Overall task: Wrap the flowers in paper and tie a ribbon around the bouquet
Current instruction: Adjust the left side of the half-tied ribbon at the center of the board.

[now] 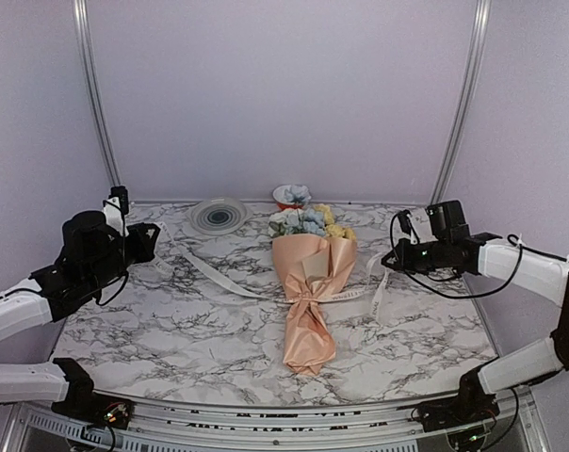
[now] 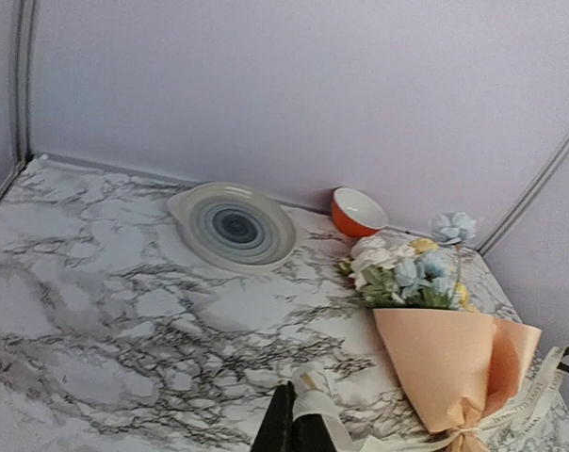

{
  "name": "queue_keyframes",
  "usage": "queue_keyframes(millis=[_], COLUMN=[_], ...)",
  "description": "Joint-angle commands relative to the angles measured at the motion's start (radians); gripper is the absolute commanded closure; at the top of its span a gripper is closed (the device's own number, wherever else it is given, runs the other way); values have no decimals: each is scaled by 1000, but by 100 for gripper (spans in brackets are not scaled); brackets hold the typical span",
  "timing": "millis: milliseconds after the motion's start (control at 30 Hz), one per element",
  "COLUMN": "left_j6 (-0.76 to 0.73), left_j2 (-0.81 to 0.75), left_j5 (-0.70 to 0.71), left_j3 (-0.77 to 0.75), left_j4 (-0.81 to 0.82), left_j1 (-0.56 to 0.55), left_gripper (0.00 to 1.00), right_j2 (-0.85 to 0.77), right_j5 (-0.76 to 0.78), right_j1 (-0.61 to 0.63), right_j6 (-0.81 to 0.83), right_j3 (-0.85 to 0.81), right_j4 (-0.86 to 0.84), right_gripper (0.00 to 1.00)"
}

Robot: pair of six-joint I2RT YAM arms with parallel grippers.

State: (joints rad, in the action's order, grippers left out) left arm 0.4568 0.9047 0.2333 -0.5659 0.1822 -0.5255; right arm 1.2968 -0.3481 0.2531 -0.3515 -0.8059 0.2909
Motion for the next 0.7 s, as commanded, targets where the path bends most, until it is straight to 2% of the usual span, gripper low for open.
queue_keyframes(millis=[0,233,267,300,333,400,467,533,600,667], left_j6=[-142,-343,-377,-400,-417,-442,-457,-472,-489,-503], left_j2=[25,68,71,73,78,90,107,125,141,151], left_j5=[-30,-101,-116,-124,-128,-135,-168,-179,-192,-198], left_j3=[-121,-295,-311,-327,-344,-375,-404,-425,-443,-456], left_j4=[14,33,40,46,47,49,52,51,52,51], left_j1=[-139,-391,-417,-442,-463,-502,-522,-544,-566,-584], left_gripper=[100,100,100,100,100,100,100,100,100,100], right_j2=[-3,-29,-30,-25,-18,-9,-14,-17,-17,-12], right_j5=[-112,-191,-151,-83,-14,75,124,162,175,123], right_j1=[105,173,174,173,174,173,173,176,217,344], right_j6=[69,137,135,127,121,124,125,125,160,218], right_j3=[-90,-157,-170,-188,-208,-244,-273,-296,-313,-319], right_j4=[70,171,200,240,281,345,359,360,332,226], right_gripper=[100,98,91,79,62,37,23,3,0,1])
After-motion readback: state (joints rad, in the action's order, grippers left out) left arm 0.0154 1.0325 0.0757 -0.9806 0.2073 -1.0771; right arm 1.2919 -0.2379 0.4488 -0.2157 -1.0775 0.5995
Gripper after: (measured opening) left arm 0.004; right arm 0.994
